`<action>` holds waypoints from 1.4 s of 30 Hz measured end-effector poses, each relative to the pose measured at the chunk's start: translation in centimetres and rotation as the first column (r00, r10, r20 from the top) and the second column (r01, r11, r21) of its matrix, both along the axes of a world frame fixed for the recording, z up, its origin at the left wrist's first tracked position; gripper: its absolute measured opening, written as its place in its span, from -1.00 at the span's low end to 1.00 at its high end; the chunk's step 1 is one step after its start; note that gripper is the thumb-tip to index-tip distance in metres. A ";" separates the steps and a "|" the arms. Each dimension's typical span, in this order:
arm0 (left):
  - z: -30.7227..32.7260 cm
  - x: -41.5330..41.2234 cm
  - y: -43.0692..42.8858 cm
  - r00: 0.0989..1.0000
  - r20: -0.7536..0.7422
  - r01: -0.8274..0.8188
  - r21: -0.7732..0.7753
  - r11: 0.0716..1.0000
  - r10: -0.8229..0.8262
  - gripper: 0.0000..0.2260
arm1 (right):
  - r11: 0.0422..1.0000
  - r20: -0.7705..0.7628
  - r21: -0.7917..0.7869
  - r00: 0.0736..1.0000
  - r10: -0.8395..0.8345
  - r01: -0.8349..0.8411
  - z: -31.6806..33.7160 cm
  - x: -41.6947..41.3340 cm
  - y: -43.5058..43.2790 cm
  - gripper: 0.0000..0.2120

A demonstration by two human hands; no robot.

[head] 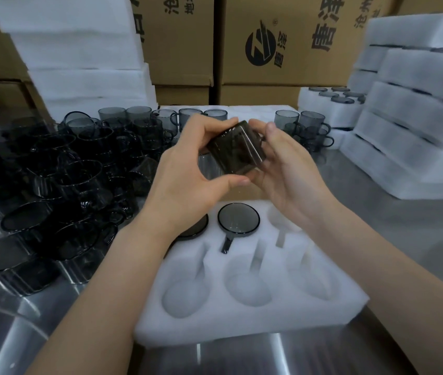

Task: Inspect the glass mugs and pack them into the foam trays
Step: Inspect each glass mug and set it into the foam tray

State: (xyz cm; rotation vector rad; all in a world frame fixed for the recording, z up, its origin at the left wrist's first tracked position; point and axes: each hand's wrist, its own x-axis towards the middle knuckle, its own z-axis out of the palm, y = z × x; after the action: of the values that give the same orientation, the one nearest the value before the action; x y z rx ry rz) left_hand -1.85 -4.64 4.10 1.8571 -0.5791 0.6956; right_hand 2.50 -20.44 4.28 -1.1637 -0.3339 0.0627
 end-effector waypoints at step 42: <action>-0.3 0.6 0.2 0.982 -0.115 -0.172 -0.200 0.965 0.151 -0.78 | 0.946 0.084 -0.146 0.949 0.304 -0.290 0.3 0.2 -1.2 -0.56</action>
State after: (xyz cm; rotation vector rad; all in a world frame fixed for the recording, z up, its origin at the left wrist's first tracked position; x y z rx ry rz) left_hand -1.22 -4.41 3.77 1.7420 -0.2800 0.7381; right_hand 2.66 -21.59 4.56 -1.2428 -0.6061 0.2920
